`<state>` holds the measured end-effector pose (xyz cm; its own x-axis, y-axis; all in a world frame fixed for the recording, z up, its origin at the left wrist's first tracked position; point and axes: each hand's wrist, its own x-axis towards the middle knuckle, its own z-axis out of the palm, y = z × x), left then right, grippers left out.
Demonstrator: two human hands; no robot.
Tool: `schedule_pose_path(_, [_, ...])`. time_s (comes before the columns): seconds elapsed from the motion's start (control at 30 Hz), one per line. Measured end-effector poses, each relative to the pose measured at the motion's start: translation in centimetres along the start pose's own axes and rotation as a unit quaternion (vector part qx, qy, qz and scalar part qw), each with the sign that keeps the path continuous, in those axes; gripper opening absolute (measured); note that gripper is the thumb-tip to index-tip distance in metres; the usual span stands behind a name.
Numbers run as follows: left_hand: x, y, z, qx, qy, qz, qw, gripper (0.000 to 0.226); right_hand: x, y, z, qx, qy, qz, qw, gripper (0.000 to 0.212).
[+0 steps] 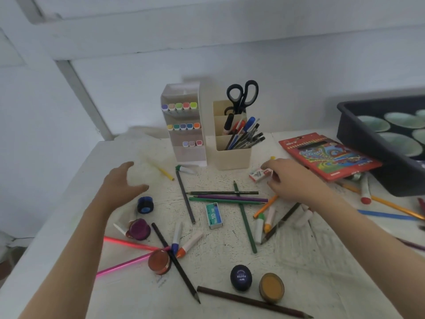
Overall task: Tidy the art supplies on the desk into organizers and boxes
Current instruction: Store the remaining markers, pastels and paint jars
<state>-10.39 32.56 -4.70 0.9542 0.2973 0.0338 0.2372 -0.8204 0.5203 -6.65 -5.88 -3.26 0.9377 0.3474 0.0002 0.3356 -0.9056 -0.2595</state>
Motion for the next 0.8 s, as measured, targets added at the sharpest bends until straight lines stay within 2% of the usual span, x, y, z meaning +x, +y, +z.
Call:
schedule_pose_path(0.07, [-2.3, 2.8, 0.9, -0.028, 0.055, 0.128, 0.99, 0.057, 1.0, 0.3, 0.7, -0.038, 0.005, -0.021, 0.999, 0.044])
schedule_pose_path(0.1, [-3.6, 4.4, 1.4, -0.042, 0.036, 0.175, 0.983, 0.048, 1.5, 0.4, 1.0, -0.069, 0.009, -0.029, 0.997, 0.045])
schedule_pose_path(0.17, [-6.0, 7.0, 2.6, -0.035, -0.073, 0.228, 0.97, 0.038, 2.3, 0.6, 1.3, -0.128, 0.021, -0.041, 0.991, 0.043])
schedule_pose_path(0.2, [-6.9, 7.8, 3.4, -0.011, -0.129, 0.238, 0.963, 0.04, 2.6, 0.6, 1.4, -0.148, 0.026, -0.045, 0.988, 0.041])
schedule_pose_path(0.27, [-7.8, 8.6, 5.1, 0.047, -0.182, 0.256, 0.948, 0.057, 2.9, 0.5, 1.4, -0.158, 0.033, -0.048, 0.986, 0.036])
schedule_pose_path(0.33, [-8.1, 9.0, 6.4, 0.083, -0.185, 0.264, 0.943, 0.069, 3.0, 0.5, 1.5, -0.136, 0.036, -0.053, 0.989, 0.033])
schedule_pose_path(0.4, [-8.3, 9.2, 7.1, 0.103, -0.164, 0.276, 0.941, 0.067, 3.0, 0.6, 1.6, -0.126, 0.031, -0.058, 0.99, 0.032])
schedule_pose_path(0.5, [-8.5, 9.0, 7.0, 0.04, -0.154, 0.264, 0.951, 0.059, 2.9, 0.5, 1.7, -0.14, 0.03, -0.058, 0.988, 0.032])
schedule_pose_path(0.57, [-8.4, 8.8, 6.3, -0.016, -0.152, 0.246, 0.957, 0.057, 2.6, -0.1, 1.5, -0.108, 0.046, -0.043, 0.992, 0.031])
schedule_pose_path(0.67, [-7.6, 8.3, 4.7, -0.071, -0.098, 0.207, 0.971, 0.054, 2.0, -2.0, 1.2, 0.033, 0.049, -0.029, 0.998, 0.024])
schedule_pose_path(0.73, [-6.5, 8.0, 3.8, -0.107, -0.055, 0.164, 0.979, 0.052, 1.8, -3.6, 1.3, 0.14, 0.028, -0.04, 0.989, 0.017])
schedule_pose_path(0.8, [-5.1, 8.0, 3.2, -0.119, -0.024, 0.125, 0.985, 0.052, 1.9, -5.3, 1.6, 0.199, 0.009, -0.06, 0.978, 0.016])
